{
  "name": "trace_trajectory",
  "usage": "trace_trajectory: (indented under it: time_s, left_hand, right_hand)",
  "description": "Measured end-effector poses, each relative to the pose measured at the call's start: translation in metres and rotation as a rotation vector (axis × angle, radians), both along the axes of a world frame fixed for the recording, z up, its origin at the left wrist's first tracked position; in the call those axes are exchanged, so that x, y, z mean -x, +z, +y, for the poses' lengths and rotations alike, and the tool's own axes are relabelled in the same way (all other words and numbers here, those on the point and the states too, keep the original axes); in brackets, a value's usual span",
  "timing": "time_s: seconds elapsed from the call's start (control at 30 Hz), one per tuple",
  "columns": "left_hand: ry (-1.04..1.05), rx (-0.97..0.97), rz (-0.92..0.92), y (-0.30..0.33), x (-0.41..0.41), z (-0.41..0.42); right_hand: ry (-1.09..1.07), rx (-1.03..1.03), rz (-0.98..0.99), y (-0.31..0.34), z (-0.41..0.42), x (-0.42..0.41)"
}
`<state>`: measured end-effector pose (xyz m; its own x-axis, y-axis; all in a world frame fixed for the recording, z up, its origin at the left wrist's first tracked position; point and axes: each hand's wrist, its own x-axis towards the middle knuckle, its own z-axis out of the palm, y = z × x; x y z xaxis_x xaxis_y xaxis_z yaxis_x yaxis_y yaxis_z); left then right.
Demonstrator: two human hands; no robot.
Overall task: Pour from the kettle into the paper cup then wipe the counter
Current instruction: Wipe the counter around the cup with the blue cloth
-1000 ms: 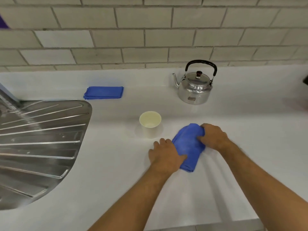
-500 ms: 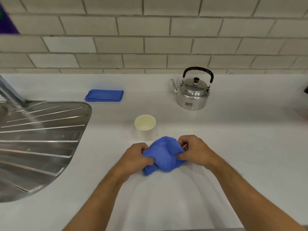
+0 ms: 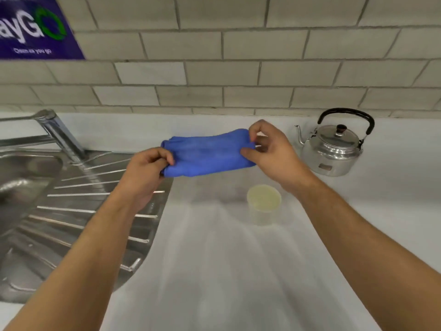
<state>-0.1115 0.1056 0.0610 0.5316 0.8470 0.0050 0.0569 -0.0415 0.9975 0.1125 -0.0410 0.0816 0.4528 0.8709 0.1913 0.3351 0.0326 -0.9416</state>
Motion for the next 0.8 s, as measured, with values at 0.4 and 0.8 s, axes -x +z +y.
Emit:
trace_trajectory:
  time_s: [0.4,0.8]
  left_hand:
    - [-0.017,-0.131,0.386,-0.051,-0.042,0.165]
    - [-0.091,-0.259,0.642,-0.101,-0.067,0.224]
  right_hand:
    - [-0.091,0.444,-0.142,-0.072,0.166,-0.037]
    - [-0.077,0.616,-0.200,-0.109,0.221,-0.043]
